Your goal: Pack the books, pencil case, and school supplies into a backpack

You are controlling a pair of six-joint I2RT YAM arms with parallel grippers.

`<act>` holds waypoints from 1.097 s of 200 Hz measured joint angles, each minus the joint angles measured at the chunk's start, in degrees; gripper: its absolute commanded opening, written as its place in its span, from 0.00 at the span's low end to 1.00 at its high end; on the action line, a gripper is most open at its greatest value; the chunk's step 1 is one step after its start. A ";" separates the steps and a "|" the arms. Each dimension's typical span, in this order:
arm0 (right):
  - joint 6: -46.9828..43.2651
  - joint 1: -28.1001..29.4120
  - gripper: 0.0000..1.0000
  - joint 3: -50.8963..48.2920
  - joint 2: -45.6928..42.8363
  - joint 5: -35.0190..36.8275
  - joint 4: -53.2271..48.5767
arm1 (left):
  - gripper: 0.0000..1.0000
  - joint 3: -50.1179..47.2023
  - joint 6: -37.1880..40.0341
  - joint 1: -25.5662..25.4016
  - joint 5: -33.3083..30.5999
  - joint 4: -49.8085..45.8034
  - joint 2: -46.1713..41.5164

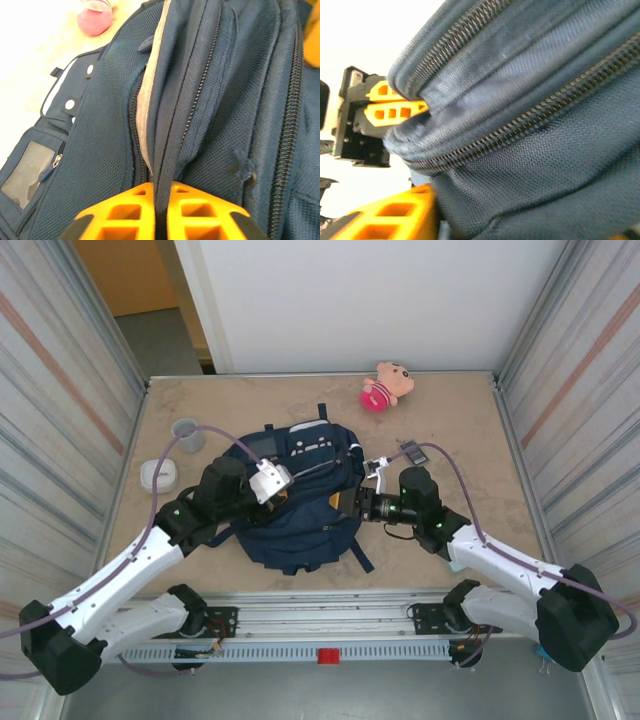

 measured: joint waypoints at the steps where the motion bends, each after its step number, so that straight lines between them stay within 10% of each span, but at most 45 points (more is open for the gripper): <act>1: 0.22 0.00 0.18 0.00 0.02 0.07 -0.02 | 0.40 0.07 -0.09 0.00 0.04 0.00 0.04; 46: 0.87 0.39 0.13 0.22 2.89 0.68 -0.17 | 0.80 3.08 -2.91 -1.07 2.16 -0.02 -0.79; 106: 0.85 0.66 0.14 4.31 2.91 0.90 -3.02 | 0.81 -5.60 6.80 -25.66 -11.30 0.81 -5.03; 184: 0.92 0.72 0.13 6.40 2.91 1.11 -5.73 | 0.53 -12.00 21.81 -29.59 -27.76 12.90 -0.92; 219: 0.92 0.76 0.13 6.86 2.91 0.76 -6.34 | 0.01 -12.17 21.51 -27.54 -28.30 14.62 -1.27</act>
